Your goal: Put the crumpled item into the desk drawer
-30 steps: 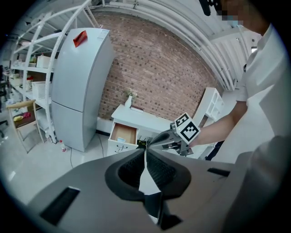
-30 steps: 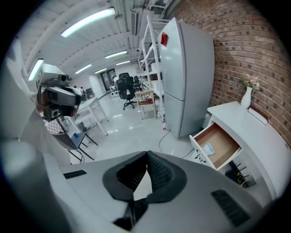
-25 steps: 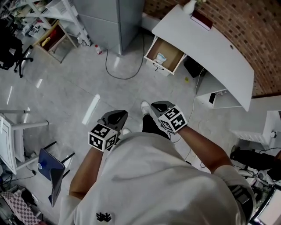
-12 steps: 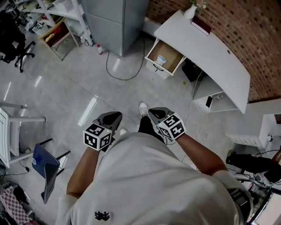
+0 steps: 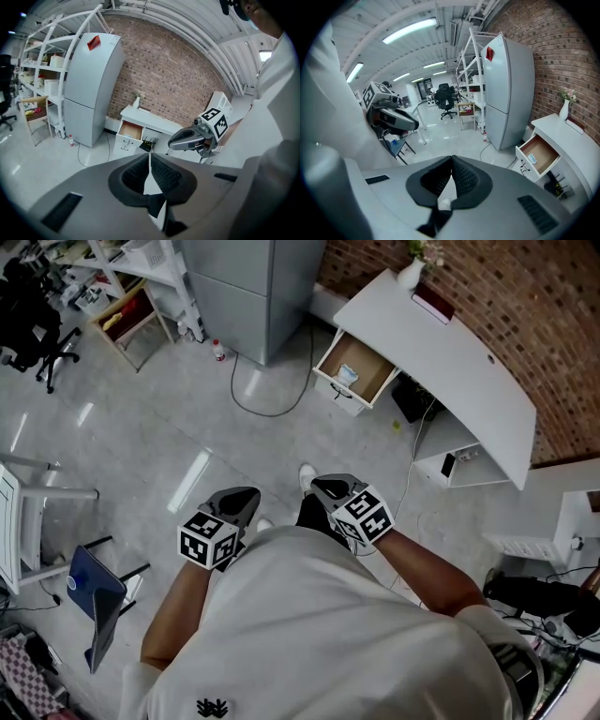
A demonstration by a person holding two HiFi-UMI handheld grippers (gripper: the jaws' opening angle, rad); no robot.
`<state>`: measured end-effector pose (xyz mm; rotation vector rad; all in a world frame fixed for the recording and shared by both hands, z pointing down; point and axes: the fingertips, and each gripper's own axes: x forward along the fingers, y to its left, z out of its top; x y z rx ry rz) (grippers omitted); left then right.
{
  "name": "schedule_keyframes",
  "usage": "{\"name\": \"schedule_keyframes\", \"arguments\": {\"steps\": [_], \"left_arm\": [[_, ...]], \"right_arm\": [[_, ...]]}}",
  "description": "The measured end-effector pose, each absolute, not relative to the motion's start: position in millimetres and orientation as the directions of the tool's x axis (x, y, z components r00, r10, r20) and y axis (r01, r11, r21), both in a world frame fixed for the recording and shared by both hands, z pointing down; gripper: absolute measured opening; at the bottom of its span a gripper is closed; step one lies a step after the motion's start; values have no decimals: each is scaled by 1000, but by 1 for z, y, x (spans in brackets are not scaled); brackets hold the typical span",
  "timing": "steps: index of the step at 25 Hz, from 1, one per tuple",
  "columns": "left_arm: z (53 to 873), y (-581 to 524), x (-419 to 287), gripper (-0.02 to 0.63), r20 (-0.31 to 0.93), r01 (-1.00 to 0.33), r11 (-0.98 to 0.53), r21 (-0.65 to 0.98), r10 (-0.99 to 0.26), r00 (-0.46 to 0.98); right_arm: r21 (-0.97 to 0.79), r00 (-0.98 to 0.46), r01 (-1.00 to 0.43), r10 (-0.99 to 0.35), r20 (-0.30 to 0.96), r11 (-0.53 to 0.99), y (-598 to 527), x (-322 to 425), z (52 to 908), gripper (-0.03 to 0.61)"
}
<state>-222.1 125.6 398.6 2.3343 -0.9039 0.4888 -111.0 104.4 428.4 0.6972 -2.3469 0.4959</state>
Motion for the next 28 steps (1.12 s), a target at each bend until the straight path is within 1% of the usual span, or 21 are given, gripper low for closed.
{"name": "schedule_keyframes", "arguments": {"steps": [17,28], "left_arm": [[401,111,-212,32,519,-662,-638,393,-440,733],[408,111,-223,32,527,-684,-614,393,-459,715]], "right_arm": [[-156,-668,-602,-386,636,783,100,-116,409,29],[-153,-676,-577,-364,641,802,100,-124,417,28]]}}
